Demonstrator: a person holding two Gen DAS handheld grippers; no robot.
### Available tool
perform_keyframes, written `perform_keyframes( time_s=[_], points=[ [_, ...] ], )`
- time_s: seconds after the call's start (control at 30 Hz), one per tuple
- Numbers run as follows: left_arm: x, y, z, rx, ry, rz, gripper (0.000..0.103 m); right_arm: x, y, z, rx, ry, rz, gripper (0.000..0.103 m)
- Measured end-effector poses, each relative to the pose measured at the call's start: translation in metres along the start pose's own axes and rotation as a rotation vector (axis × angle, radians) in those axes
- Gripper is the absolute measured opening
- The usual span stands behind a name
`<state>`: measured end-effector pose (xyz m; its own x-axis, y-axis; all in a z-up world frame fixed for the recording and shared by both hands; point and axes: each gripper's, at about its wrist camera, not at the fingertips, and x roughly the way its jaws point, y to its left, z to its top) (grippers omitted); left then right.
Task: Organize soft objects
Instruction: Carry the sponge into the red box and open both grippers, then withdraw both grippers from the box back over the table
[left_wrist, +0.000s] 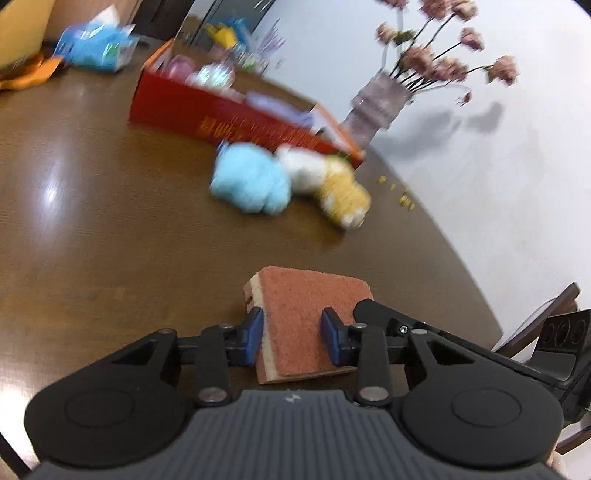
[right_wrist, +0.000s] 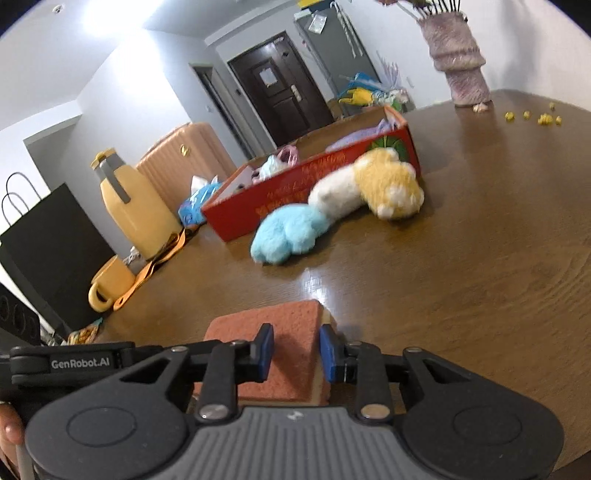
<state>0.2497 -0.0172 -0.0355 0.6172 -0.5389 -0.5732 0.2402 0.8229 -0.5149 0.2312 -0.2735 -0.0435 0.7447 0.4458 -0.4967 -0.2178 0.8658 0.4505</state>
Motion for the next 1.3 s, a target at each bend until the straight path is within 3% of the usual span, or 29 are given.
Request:
perform_keyframes(
  time_s=[0.1,0.23,0.4,0.6,0.83,1.03,1.23,1.3],
  points=[
    [-0.001,-0.017,0.041,0.047,-0.073,-0.053,0.034,-0.006,0.009,0.045,-0.074,-0.108,-0.001,0.026],
    [0.025,-0.04,0.127,0.089,-0.179,-0.089,0.034,0.015,0.013,0.133,-0.187,-0.214,-0.027,0.026],
    [0.099,-0.036,0.206,0.055,-0.131,-0.053,0.034,0.089,-0.013,0.214,-0.169,-0.149,-0.076,0.026],
    [0.189,-0.006,0.23,0.0,0.0,0.011,0.034,0.172,-0.057,0.233,-0.106,-0.011,-0.152,0.026],
    [0.229,0.008,0.217,0.031,0.101,0.059,0.034,0.205,-0.056,0.21,-0.245,0.097,-0.291,0.029],
    [0.211,0.003,0.218,0.078,0.073,0.067,0.042,0.184,-0.048,0.215,-0.276,0.072,-0.32,0.031],
    [0.117,-0.025,0.226,0.216,-0.086,0.128,0.049,0.119,-0.014,0.235,-0.307,-0.042,-0.288,0.034],
    [0.08,-0.034,0.223,0.283,-0.164,0.188,0.055,0.091,0.002,0.238,-0.338,-0.091,-0.274,0.045]
  ],
)
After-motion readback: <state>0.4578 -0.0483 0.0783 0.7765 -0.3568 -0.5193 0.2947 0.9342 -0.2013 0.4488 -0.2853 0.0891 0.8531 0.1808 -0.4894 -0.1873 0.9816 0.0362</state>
